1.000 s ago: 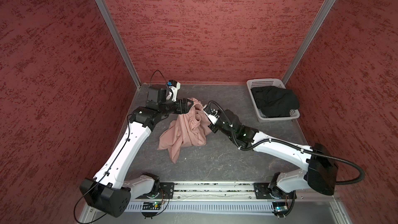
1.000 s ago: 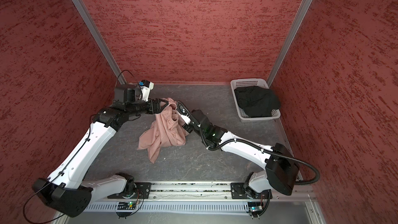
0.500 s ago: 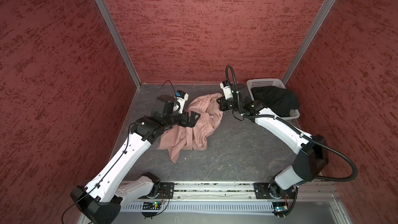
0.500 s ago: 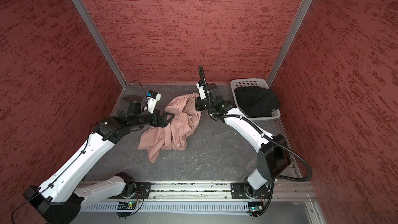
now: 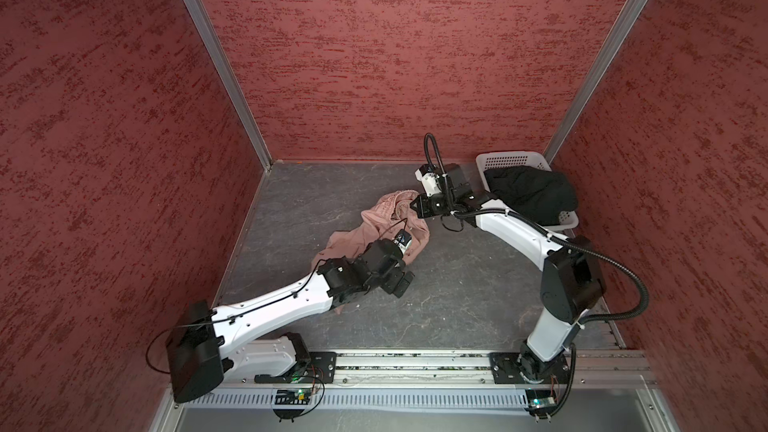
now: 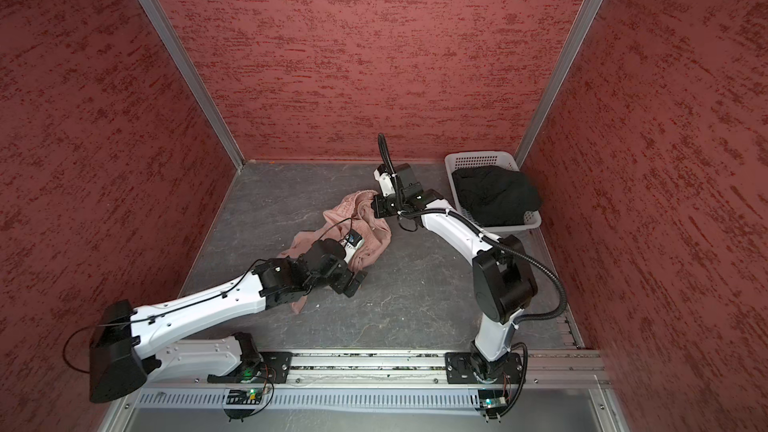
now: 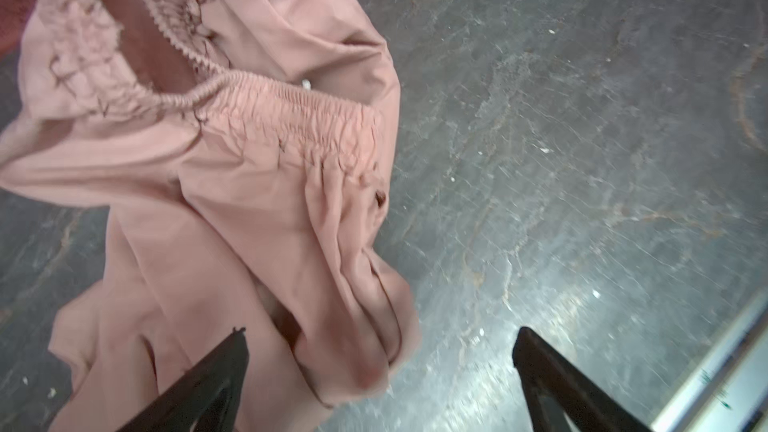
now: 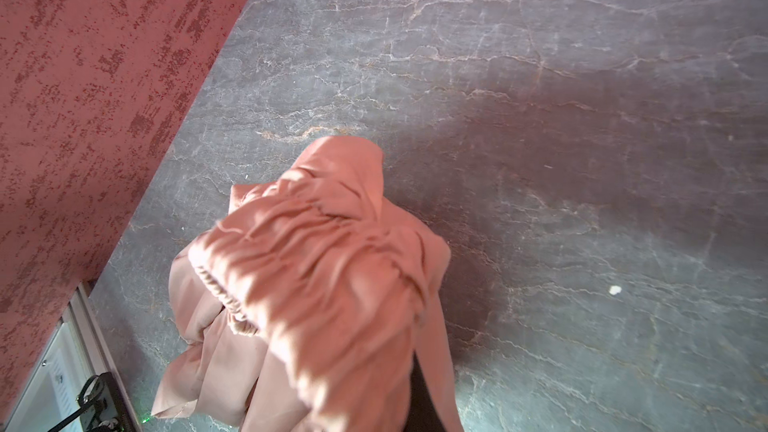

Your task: Fold and stack the shorts

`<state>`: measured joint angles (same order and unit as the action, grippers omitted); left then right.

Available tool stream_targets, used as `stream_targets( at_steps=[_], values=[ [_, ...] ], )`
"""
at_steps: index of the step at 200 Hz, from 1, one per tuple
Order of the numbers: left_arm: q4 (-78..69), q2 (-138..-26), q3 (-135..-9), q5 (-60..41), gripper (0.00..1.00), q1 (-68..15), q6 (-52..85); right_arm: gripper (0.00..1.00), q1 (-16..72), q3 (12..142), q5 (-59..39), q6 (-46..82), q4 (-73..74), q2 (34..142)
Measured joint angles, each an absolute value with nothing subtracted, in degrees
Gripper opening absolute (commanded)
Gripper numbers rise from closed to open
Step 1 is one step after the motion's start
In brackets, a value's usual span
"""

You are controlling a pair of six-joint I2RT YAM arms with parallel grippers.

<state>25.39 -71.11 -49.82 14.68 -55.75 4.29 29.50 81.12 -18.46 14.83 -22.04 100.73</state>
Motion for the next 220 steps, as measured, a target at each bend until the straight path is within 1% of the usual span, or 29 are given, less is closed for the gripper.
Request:
stream_targets(
  at_steps=[24,59,88,124,147,190,203,220],
  values=[
    [20.27,-78.22,-51.99,15.07,0.99,-54.39,1.54,0.0,28.84,78.26,-18.59,15.03,-21.93,98.54],
    [17.87,-85.03,-55.44,14.79,0.99,-53.41,-0.43,0.0,27.75,73.17,-18.9,15.88,-21.19,94.21],
    [18.22,-86.19,-55.72,13.08,1.0,-53.36,-1.32,0.0,26.61,71.11,-19.25,16.27,-20.64,91.7],
    [19.09,-85.91,-55.48,10.28,1.0,-53.3,-2.46,0.0,25.17,70.94,-19.55,16.29,-19.92,91.39],
    [20.47,-84.88,-54.72,7.92,0.95,-52.36,-3.22,0.0,24.88,70.65,-19.77,16.29,-19.57,91.39],
    [22.22,-84.42,-54.35,7.31,0.82,-50.74,-4.64,0.0,24.73,70.65,-20.32,16.29,-19.38,91.39],
    [22.2,-85.01,-54.54,7.29,0.78,-50.78,-4.97,0.0,24.69,70.65,-20.49,16.32,-19.18,91.39],
    [21.8,-86.96,-55.05,7.14,0.75,-50.87,-5.26,0.0,24.69,70.65,-20.58,16.32,-19.0,91.39]
  ],
)
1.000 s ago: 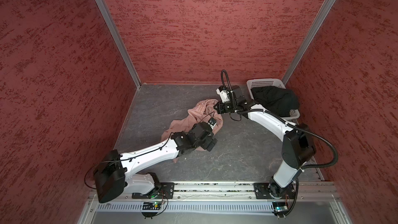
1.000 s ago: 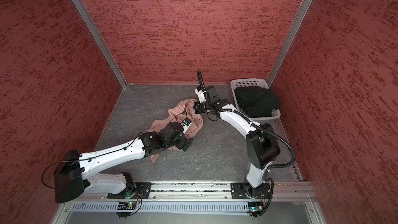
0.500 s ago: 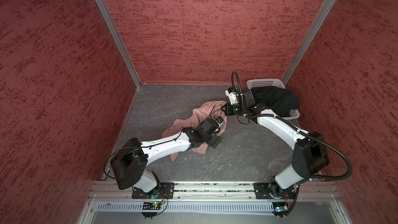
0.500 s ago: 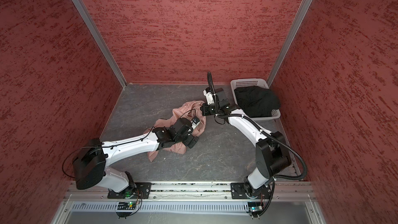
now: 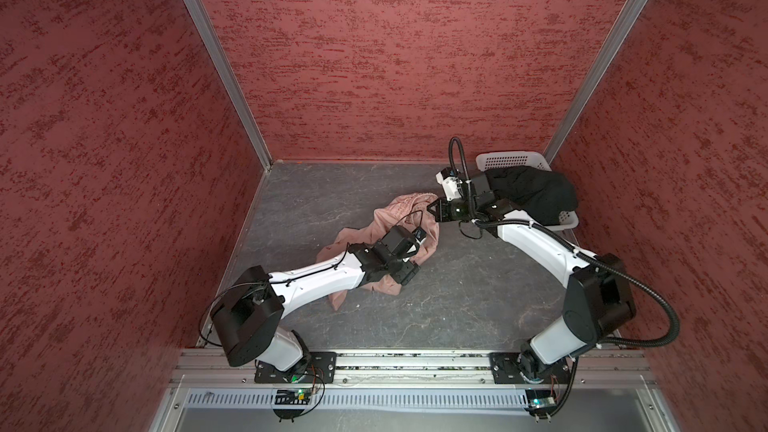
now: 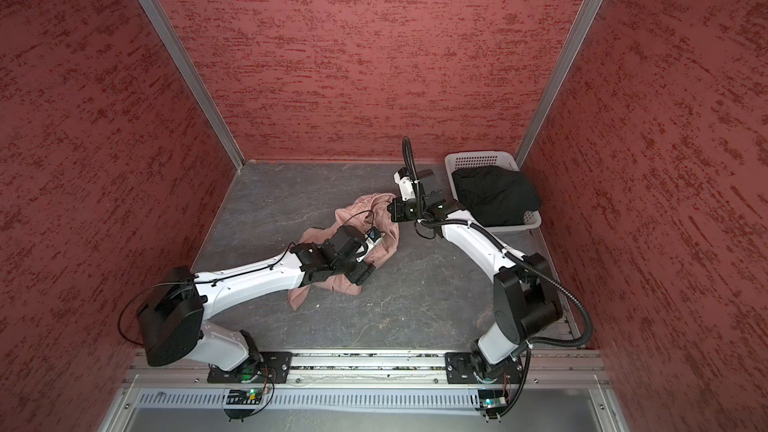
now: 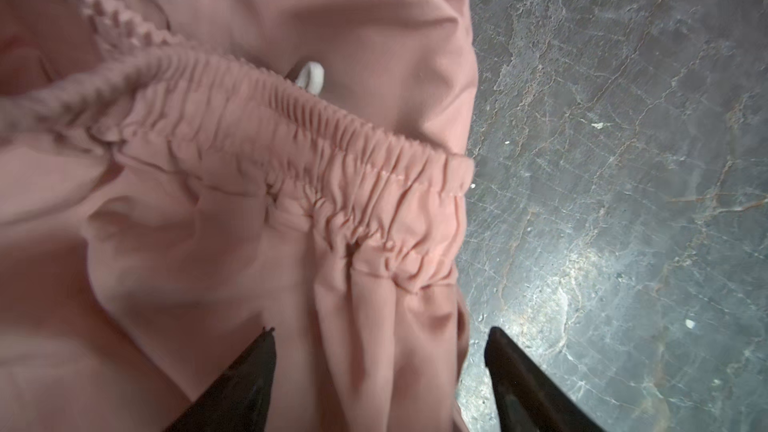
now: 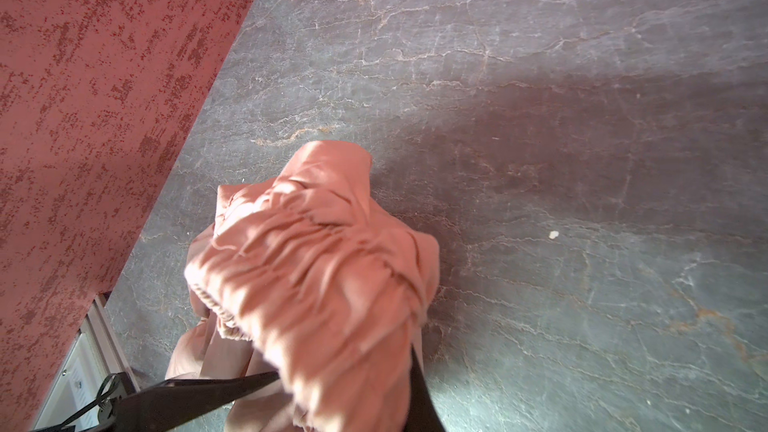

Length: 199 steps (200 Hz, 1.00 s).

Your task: Fold and stack the shorts

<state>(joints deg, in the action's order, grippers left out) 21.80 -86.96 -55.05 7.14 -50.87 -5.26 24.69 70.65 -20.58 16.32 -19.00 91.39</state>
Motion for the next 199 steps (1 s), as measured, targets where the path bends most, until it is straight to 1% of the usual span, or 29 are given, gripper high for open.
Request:
stream_targets(
  at_steps=[18,24,33,40,52,57,90,122,158,186,199],
  values=[
    [21.5,-88.73,-55.11,7.14,0.67,-51.11,-5.76,0.0,24.69,70.63,-20.58,16.34,-19.0,91.39],
    [21.43,-89.03,-55.11,7.14,0.63,-51.13,-5.91,0.0,24.69,70.63,-20.58,16.34,-19.0,91.39],
    [21.3,-89.34,-55.11,7.22,0.53,-51.18,-5.96,0.0,24.69,70.63,-20.58,16.34,-18.98,91.37],
    [21.1,-89.41,-55.11,7.46,0.4,-51.22,-6.09,0.0,24.69,70.63,-20.58,16.36,-19.0,91.35],
    [20.62,-89.43,-55.13,8.36,0.1,-51.29,-6.24,0.0,24.69,70.63,-20.51,16.32,-19.09,91.18],
    [20.53,-89.43,-55.13,9.04,0.0,-51.29,-6.74,0.0,24.69,70.63,-20.45,16.32,-19.11,91.05],
    [21.02,-87.29,-55.2,13.82,0.0,-51.31,-7.29,0.0,24.67,70.43,-19.66,15.49,-19.16,89.86],
    [24.86,-79.09,-57.17,16.84,0.0,-49.39,-7.33,0.0,24.49,71.16,-17.52,12.88,-21.39,89.76],
    [31.07,-68.49,-63.72,17.69,0.0,-42.83,-7.38,0.0,23.22,73.28,-13.37,9.32,-24.95,86.85],
    [37.01,-62.83,-71.24,17.23,0.0,-36.16,-7.35,0.0,21.56,73.65,-10.63,6.76,-25.5,80.75],
    [39.48,-61.63,-75.77,17.15,0.0,-35.03,-7.4,0.0,21.23,73.76,-10.63,5.54,-25.1,77.89]
  ],
)
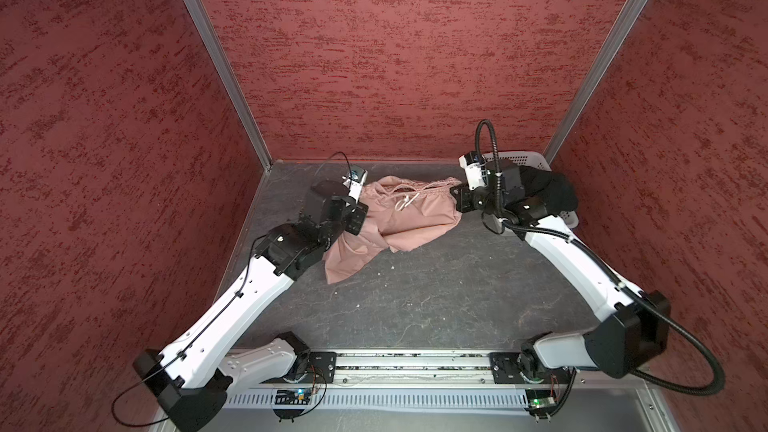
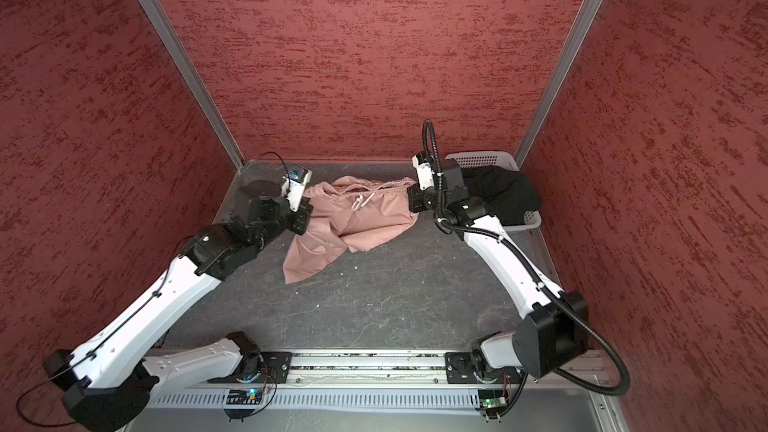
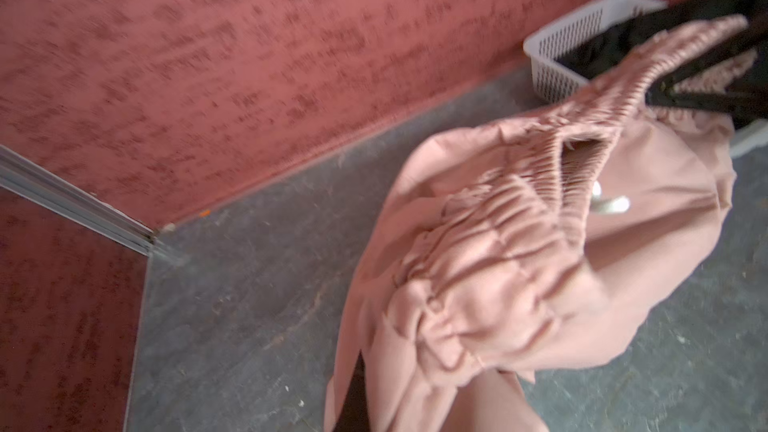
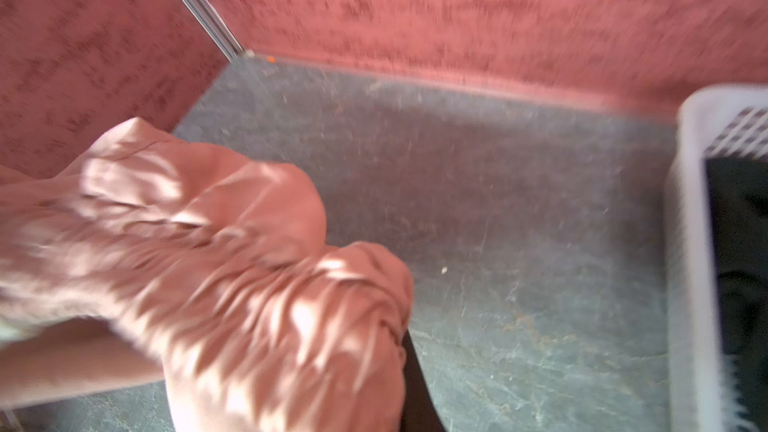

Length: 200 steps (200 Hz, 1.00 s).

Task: Fold and stack the shorts
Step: 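Lift the waistband with both grippers and stretch it apart, far from the robot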

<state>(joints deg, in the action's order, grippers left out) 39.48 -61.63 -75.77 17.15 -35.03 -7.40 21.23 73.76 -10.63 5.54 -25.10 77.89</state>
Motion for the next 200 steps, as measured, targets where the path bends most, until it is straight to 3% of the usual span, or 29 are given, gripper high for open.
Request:
stream_targets(
  at_steps=[54,139,200],
  values=[
    [48.97,-59.79,-90.0,16.32,0.04,-34.94,-10.72,0.0,21.28,75.42,-14.63,1.23,-24.01,67.55],
    [66.98,-65.19,-118.85,14.0,0.05,-35.05,-11.94,0.0,21.28,90.17,-17.02,2.11,-32.03,62.7],
    [70.46,-69.19,-120.53,14.15,0.05,-35.05,-9.85,0.0,21.26,101.27,-17.47,1.98,-41.3,63.75]
  ],
)
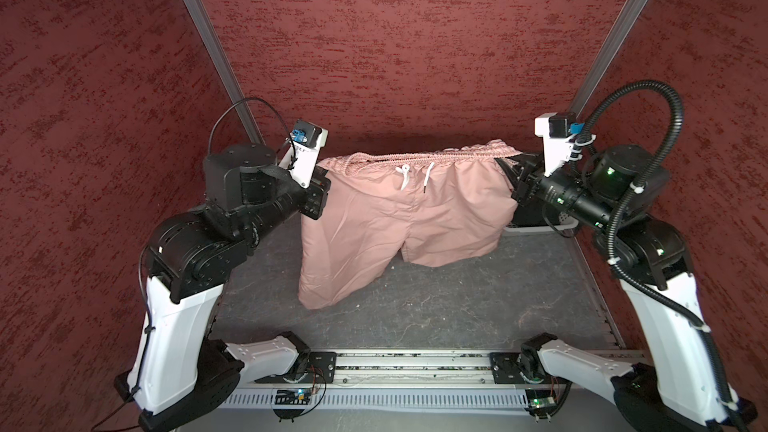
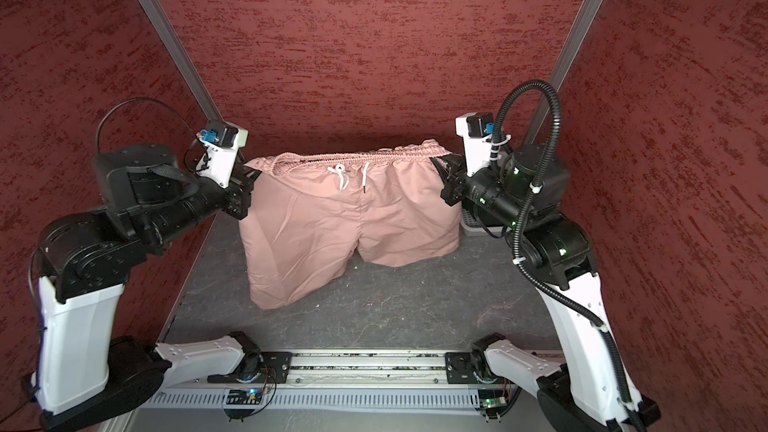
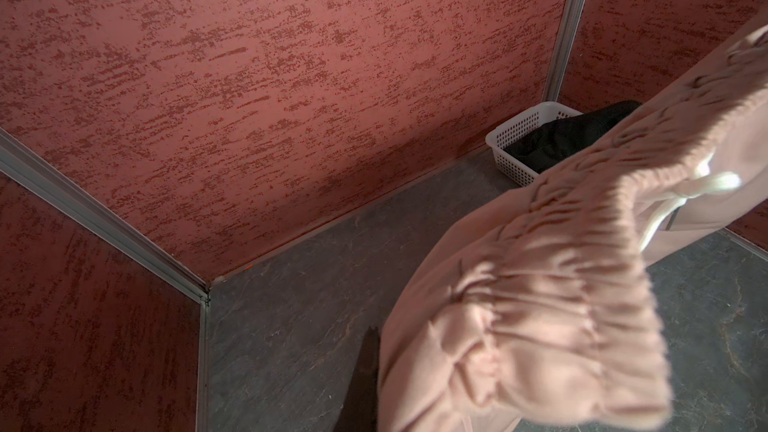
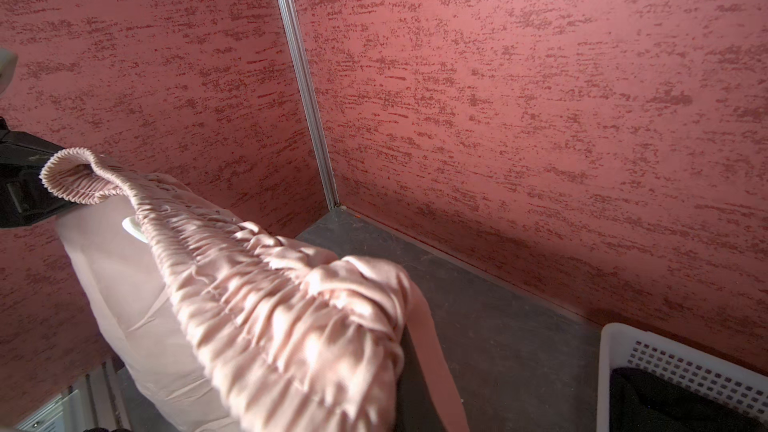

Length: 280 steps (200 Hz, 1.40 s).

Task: Fold and stack the shorts
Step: 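Lift the waistband with both grippers and stretch it apart, far from the robot, then lower the shorts flat onto the table and open both grippers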

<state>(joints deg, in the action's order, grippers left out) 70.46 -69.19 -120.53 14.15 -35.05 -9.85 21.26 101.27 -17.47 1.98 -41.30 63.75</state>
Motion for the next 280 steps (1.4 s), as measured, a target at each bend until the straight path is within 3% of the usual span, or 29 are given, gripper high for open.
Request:
stream_targets(
  at_steps=[69,154,178,234,280],
  values=[
    [63.44,-59.02,-108.44,11.33,0.07,-35.09,-12.86,0.0,21.26,103.59,-19.29,0.82,-47.44,62.35],
    [64.38,-60.51,-106.83,12.6,0.08,-34.83,-10.63,0.0,21.26,101.16,-19.33,2.11,-50.02,58.63],
    [63.07,-63.77,-104.71,11.6,0.07,-30.7,-9.37,0.0,21.23,100.29,-18.7,3.09,-48.86,63.37],
    [55.09,-73.43,-95.42,-1.52,0.02,-9.19,-5.28,0.0,21.19,96.31,-17.8,3.03,-42.59,80.99],
    [45.01,-87.07,-91.13,-7.62,0.0,-4.27,-4.62,0.0,21.12,96.27,-17.12,0.95,-34.65,95.85]
  ],
)
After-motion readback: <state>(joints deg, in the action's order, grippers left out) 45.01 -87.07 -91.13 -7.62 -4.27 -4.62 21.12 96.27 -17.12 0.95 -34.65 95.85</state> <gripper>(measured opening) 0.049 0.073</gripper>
